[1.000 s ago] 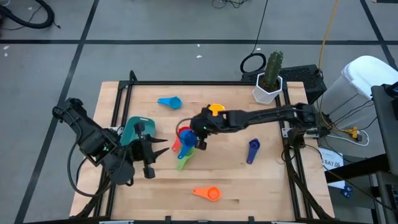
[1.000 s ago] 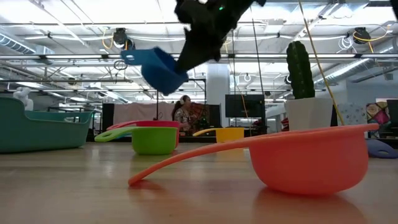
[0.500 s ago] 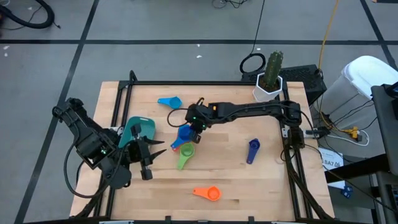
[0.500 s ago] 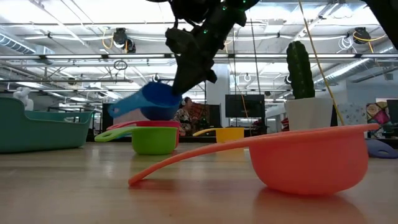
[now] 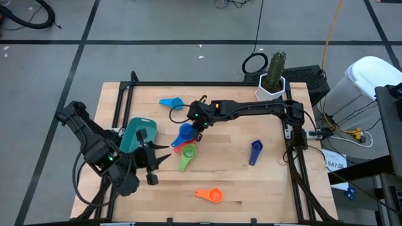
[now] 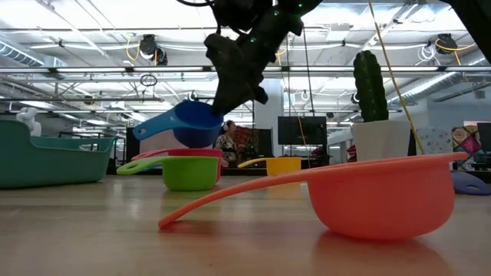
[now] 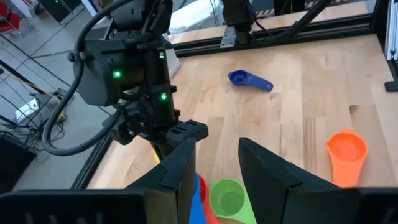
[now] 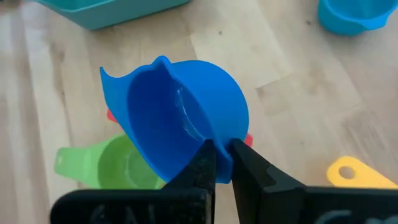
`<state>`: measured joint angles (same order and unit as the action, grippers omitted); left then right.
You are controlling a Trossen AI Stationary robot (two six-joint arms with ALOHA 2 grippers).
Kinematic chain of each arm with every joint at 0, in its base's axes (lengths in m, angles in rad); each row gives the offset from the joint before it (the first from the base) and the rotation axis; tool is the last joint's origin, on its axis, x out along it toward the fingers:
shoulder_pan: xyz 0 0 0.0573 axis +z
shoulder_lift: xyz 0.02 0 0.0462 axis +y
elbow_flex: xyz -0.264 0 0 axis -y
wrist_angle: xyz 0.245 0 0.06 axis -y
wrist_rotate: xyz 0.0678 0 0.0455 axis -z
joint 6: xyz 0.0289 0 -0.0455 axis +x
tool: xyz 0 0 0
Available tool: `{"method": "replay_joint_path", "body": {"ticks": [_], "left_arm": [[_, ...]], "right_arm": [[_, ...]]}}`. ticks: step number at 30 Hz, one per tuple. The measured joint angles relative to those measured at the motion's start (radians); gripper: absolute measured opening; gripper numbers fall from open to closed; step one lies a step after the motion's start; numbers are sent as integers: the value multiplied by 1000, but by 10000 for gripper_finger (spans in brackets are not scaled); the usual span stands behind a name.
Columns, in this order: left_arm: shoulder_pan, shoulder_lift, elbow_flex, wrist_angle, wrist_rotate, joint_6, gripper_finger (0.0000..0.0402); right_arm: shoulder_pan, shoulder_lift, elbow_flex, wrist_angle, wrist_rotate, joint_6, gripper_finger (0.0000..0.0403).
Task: Nest measuring cups in basket
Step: Stack the blue measuring cup into the red measuring cup, then stack the yellow measuring cup into the blue measuring cup
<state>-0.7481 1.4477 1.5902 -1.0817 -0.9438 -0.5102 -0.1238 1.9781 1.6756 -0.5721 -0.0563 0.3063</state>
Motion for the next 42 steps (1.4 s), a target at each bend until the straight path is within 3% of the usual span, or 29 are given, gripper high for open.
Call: {"method": "replay_joint_path", "body": {"ticks": [11,22,31,34,42], "left_arm": [[0,1,0,-1,0,-1,127],[-7,1,0,-24,0,-16,127],[-6,1,0,-30,0,-19,127],[4,1,0,-63,-1,-22,127],[105,7,-120,-80,19,-34,127]], "right_arm": [[4,-1,-28,18,2,38,14],[4,0,-132,121,2,105,149],[6,-35,-132,167,4,38,192],[-2,-67,-130,129,14,3,193],[-7,-218,-130,-142,201,-110,184]]}}
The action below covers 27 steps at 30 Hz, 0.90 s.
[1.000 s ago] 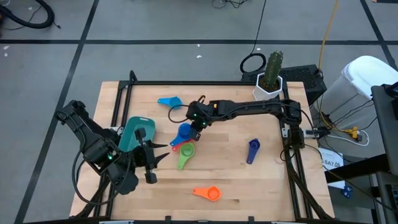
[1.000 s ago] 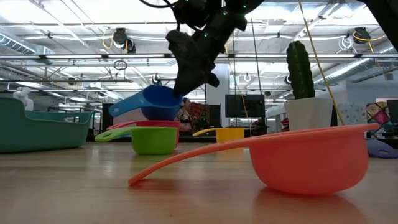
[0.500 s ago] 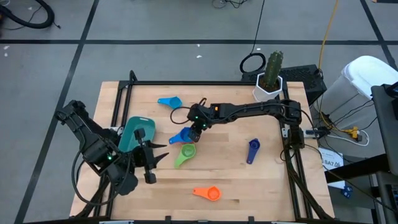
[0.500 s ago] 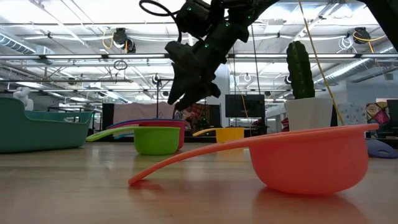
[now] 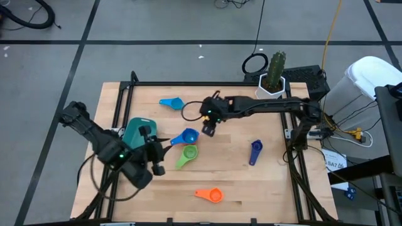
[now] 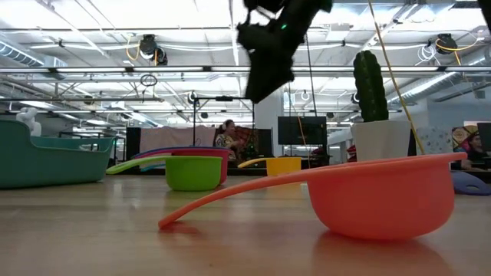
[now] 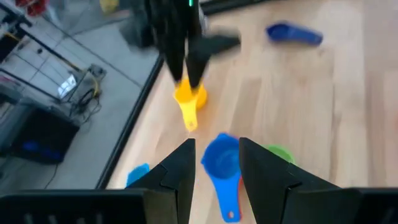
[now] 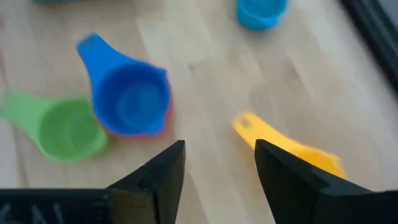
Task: Nest measuring cups in basket
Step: Stack the yellow measuring cup into the blue measuring cup
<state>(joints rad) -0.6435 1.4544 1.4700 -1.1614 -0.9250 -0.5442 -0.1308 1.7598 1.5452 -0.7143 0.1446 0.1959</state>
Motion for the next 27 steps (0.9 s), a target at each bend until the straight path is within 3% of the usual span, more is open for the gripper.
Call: {"method": "replay_joint_path", "body": {"ticks": [5,14,21,27], "left_arm": [[98,0,-121,146,86,91,127],[310,0,-213,568,318,545,127],[486,1,-220,668,567,850,127],[640,43,-221,681,643,888,127]], "right_arm": [[5,-90,0,-183,17,32,177],[121,-151,-1,-482,16,117,176],[244,-151,-1,-689,16,203,176],[349,-150,-1,-704,17,281,176]]}}
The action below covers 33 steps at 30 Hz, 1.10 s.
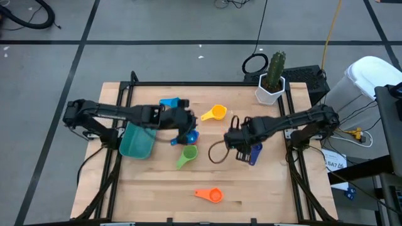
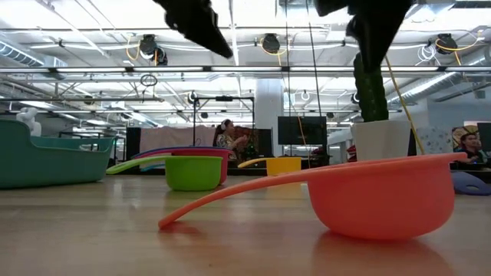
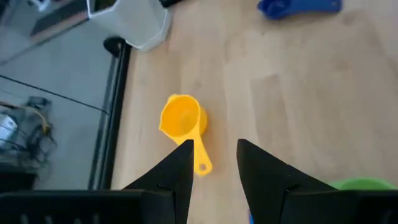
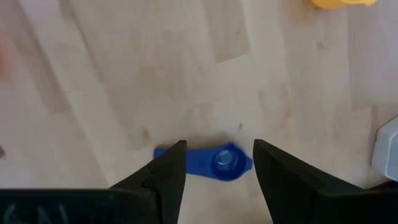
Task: Nest measuring cups in basket
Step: Stack the yellow measuring cup into the blue measuring cup
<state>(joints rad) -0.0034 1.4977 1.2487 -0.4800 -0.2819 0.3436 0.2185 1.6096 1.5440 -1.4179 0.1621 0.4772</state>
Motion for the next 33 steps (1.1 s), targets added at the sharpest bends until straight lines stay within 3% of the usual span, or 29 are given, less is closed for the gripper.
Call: {"method": "replay_joint_path", "body": {"ticks": [5,13,24,33], "left_arm": [[85,99,0,25,85,43,127],[110,321,19,138,95,134,127],[135,518,284,113,47,284,127],[174,597,391,-7,59,301,127]], "right_arm": [[84,1,0,7,-1,76,176],[210,1,0,35,-2,251,176],[366,0,0,59,-6,574,176],[494,0,0,68,-6,805,176]]}}
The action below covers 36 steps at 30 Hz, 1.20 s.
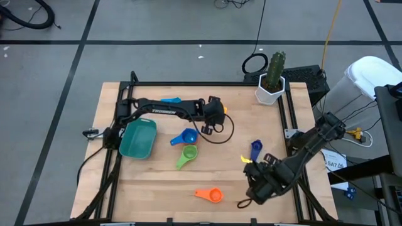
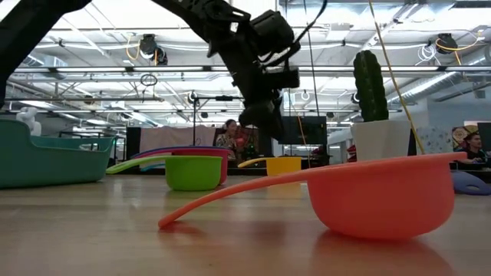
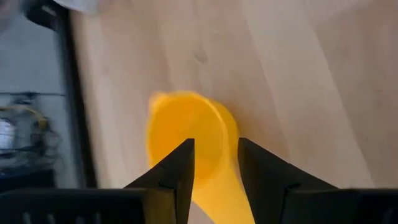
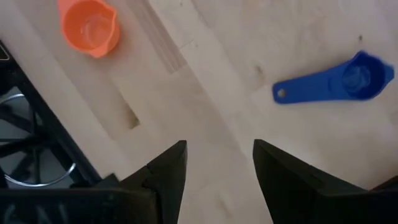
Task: Nest measuring cups in basket
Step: Stack the yellow measuring cup into the blue measuring cup
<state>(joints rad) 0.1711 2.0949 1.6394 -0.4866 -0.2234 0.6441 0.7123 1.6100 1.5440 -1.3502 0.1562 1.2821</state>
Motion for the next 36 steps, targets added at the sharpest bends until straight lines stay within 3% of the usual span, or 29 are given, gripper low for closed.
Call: {"method": "replay_joint_path", "body": {"ticks": [16,22,26,36], "left_arm": [[93,14,4,-33,185,-54,127],[99,14,4,-34,202,-56,127],[99,21,-1,-25,286,-83,127],[96,96,-3,24,229,-85,127]], "right_arm": [[29,0,0,75,5,41,176],[29,0,0,77,5,41,176],[29,0,0,94,5,42,176],[34,0,0,136,9,89,176]]}}
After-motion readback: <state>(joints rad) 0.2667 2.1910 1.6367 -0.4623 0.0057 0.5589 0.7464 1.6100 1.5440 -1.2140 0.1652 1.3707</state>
